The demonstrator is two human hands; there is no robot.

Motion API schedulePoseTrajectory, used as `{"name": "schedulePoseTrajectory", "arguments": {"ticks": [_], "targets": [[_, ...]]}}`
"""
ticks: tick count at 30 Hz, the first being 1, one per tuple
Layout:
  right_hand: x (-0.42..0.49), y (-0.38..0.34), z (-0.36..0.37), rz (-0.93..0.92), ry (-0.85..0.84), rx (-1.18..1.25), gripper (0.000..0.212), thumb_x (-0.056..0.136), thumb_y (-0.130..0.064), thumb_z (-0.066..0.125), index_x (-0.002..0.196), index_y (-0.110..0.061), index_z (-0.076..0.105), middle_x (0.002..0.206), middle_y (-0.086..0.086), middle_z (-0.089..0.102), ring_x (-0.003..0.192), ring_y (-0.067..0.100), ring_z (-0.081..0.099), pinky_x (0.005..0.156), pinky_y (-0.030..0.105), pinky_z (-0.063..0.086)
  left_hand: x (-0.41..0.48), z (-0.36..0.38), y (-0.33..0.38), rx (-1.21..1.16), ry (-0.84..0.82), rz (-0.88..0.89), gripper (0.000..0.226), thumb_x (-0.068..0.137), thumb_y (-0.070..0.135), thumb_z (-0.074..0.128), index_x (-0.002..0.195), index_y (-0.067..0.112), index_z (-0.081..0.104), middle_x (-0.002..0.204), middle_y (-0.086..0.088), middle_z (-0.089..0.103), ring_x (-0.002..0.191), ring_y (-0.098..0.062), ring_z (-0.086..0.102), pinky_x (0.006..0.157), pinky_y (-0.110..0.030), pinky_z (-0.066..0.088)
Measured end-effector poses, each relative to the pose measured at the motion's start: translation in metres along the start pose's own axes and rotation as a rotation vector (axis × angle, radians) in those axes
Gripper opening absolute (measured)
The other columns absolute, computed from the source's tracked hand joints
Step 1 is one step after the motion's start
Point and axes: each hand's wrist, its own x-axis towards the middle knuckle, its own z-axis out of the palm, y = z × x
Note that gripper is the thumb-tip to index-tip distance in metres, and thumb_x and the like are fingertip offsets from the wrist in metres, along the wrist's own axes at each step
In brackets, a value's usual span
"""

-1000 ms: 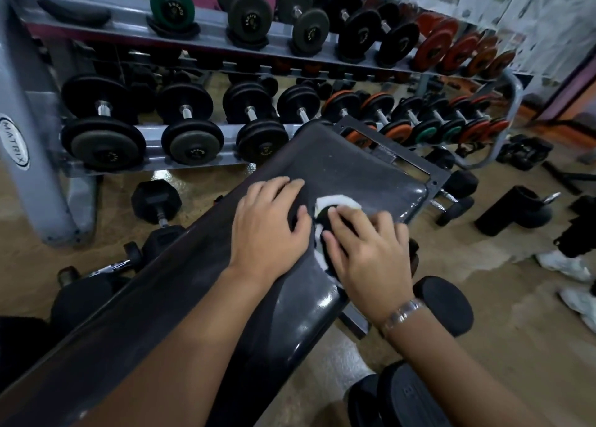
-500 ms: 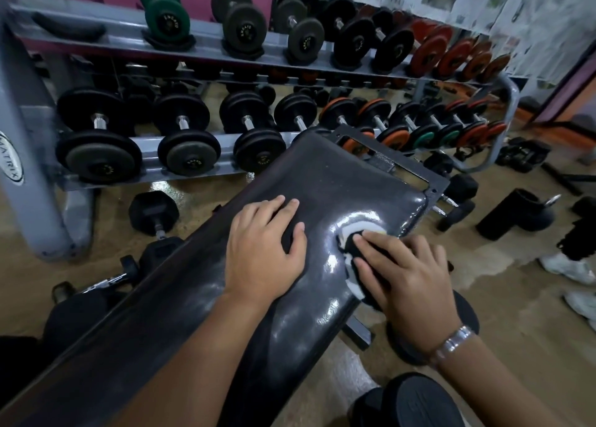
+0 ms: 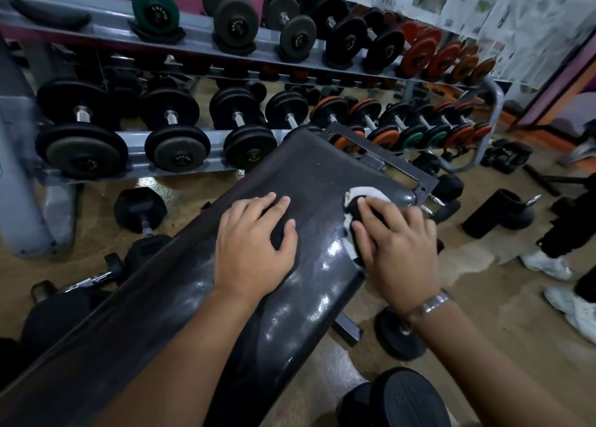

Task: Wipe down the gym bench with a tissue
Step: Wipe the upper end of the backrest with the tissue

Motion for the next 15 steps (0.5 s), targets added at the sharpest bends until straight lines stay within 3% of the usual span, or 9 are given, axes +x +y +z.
{"name": "schedulePoseTrajectory", "arguments": {"ticks": [5, 10, 15], "targets": [[-0.036, 0.018, -0.008, -0.181, -0.022, 0.101, 0.035, 0.098, -0.040, 0.054, 0.129, -0.026, 0.066, 0.127, -0.009, 0.064, 0.091, 0.021, 0.052, 0.075, 0.034, 0.034, -0.001, 0.001, 0.000, 0.003, 0.009, 0.004, 0.038, 0.091, 0.033, 0.060, 0.124, 0.019, 0.071, 0.127, 0.001, 0.068, 0.116, -0.018, 0.057, 0.101, -0.035, 0.043], [0.001, -0.002, -0.002, -0.019, -0.031, 0.027, 0.036, 0.099, -0.042, 0.049, 0.124, -0.024, 0.067, 0.122, -0.009, 0.064, 0.092, 0.021, 0.049, 0.075, 0.038, 0.036, -0.001, 0.001, 0.000, 0.005, 0.015, 0.001, 0.037, 0.091, 0.032, 0.061, 0.124, 0.019, 0.071, 0.126, 0.001, 0.068, 0.116, -0.018, 0.057, 0.102, -0.035, 0.042], [-0.024, 0.006, -0.009, -0.220, -0.063, 0.096, 0.036, 0.099, -0.043, 0.051, 0.129, -0.029, 0.064, 0.127, -0.012, 0.063, 0.091, 0.018, 0.049, 0.076, 0.032, 0.032, -0.001, 0.002, 0.001, 0.019, 0.013, 0.007, 0.037, 0.092, 0.032, 0.060, 0.125, 0.019, 0.071, 0.127, 0.002, 0.068, 0.116, -0.018, 0.058, 0.102, -0.034, 0.041]]}}
